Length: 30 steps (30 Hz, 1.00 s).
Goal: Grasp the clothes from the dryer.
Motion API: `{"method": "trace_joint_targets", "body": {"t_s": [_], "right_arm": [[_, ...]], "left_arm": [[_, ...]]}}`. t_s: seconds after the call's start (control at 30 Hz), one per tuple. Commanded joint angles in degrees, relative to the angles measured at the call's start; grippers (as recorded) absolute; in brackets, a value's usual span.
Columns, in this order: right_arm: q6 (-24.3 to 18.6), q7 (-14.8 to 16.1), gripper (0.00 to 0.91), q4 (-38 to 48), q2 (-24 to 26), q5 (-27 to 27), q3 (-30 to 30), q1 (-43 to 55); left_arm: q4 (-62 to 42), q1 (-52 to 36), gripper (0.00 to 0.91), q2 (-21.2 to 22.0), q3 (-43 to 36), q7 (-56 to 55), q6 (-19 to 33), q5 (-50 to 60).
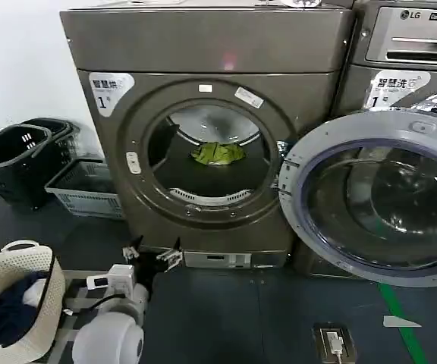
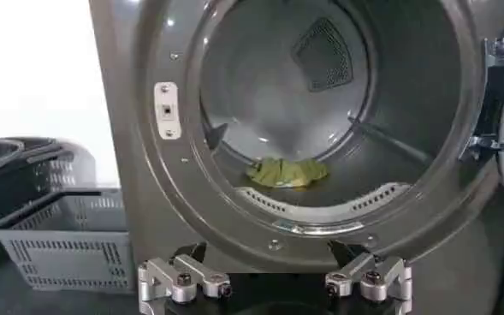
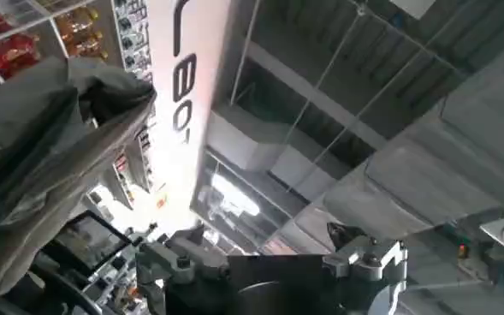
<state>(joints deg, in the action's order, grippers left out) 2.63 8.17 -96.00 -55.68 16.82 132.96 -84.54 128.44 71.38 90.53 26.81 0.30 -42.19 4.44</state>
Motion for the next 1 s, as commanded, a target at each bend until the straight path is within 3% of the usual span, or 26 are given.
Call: {"method": "trace_joint_targets", "body": {"t_s": [0.03,1.0], "right_arm": [[0.02,0.01,0.907,-0.08,-0.06,-0.02,-0.14,0.03],[-0.89,-0.59,0.907,0.03,-0.90,-1.29,1.07,-0.58]], "left_arm": [[0.07,0.11,0.907,0.01,-0.01,-0.07,-2.81,0.06],[0.11,-0.08,0.907,-0.22,-0.08,0.35,-2.81,-0.23]]}}
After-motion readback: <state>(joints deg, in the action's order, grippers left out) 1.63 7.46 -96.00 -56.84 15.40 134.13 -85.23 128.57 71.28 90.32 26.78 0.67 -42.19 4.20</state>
